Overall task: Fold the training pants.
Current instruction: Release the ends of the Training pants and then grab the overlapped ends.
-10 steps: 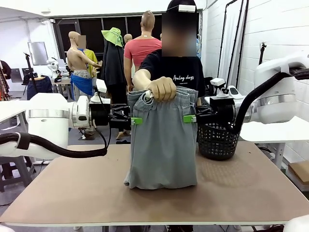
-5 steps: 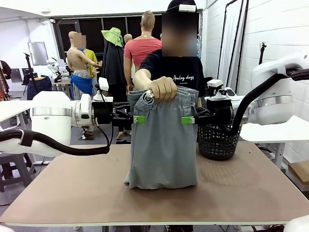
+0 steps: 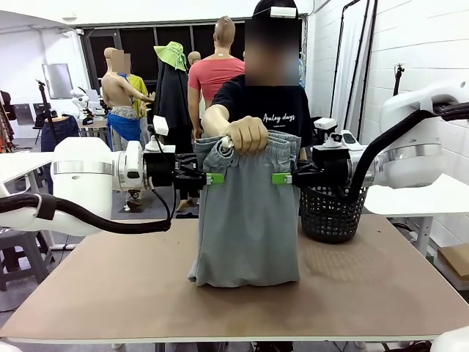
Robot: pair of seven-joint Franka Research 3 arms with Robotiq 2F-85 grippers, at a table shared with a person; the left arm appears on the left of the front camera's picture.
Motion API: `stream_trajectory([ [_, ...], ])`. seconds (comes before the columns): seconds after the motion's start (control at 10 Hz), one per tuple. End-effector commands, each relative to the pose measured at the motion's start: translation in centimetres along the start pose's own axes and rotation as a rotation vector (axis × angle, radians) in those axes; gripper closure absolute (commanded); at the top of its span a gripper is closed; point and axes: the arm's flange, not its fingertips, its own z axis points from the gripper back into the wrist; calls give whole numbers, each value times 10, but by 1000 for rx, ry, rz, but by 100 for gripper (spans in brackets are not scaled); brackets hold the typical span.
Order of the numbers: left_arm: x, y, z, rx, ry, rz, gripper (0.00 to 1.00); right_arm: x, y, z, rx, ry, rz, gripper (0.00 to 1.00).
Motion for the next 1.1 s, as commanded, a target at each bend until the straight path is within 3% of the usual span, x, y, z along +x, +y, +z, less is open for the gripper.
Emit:
stream_trajectory([
  [0.0, 2, 3, -13, 9, -14, 20, 0, -1, -9, -14, -38, -46, 26, 0],
  [0.8, -4, 12, -32, 15, -16, 27, 0, 4, -23, -33, -30, 53, 45, 0],
  [1.0, -5, 17, -39, -3, -32, 27, 0, 8, -28, -33, -76, 73, 73, 0],
])
